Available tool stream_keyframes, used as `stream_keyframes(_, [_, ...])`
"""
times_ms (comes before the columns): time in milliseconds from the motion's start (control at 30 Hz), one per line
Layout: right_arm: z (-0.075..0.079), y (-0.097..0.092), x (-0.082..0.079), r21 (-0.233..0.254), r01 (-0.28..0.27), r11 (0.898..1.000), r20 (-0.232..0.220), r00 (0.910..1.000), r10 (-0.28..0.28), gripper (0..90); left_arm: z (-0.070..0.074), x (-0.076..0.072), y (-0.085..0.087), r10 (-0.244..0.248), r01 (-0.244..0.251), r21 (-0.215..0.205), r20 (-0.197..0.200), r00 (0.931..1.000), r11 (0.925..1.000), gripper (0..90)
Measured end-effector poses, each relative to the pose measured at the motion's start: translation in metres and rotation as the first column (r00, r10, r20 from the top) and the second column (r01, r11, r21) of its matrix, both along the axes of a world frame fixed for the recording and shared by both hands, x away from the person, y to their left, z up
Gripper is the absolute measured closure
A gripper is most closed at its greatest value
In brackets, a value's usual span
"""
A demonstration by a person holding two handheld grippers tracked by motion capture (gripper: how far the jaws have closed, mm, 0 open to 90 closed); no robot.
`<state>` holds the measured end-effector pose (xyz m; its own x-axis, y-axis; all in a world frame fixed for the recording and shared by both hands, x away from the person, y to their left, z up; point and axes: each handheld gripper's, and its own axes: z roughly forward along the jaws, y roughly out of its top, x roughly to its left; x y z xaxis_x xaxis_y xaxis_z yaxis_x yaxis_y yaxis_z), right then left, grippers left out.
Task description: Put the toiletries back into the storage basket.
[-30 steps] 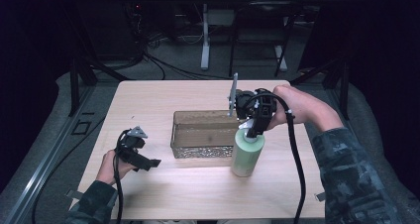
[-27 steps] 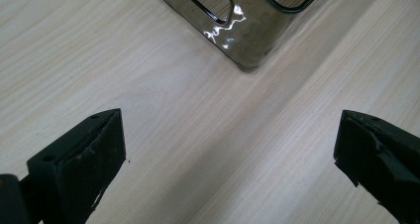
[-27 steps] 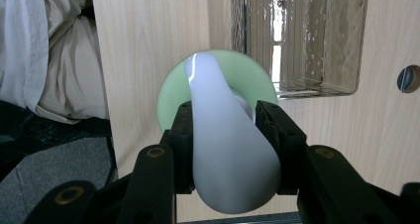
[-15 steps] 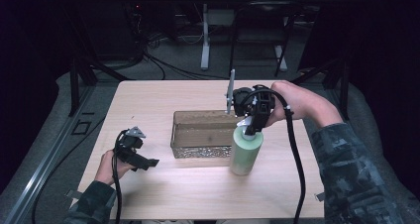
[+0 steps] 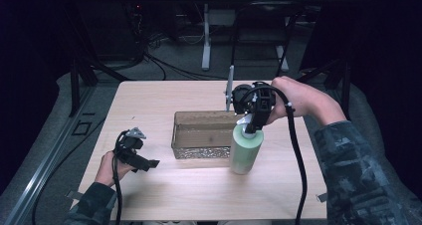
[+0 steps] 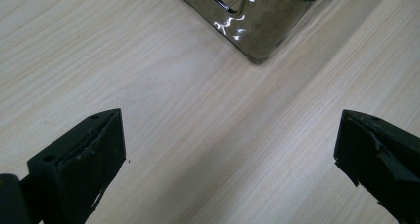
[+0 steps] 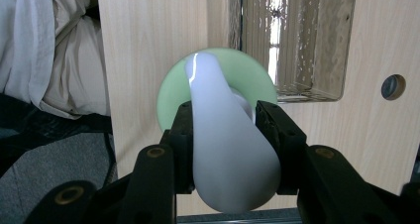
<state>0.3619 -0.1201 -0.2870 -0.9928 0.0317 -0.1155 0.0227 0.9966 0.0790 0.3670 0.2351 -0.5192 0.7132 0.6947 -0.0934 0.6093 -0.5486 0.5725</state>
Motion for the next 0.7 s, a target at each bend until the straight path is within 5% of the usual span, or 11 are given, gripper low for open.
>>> stream_keyframes(700, [0.027, 0.003, -0.001, 0.01, -0.01, 1.0, 0.01, 0.9999, 0.01, 62.9, -0.001, 0.002, 0.0, -0.01, 0.01, 0.01, -0.01, 0.9999, 0.9999, 0.0])
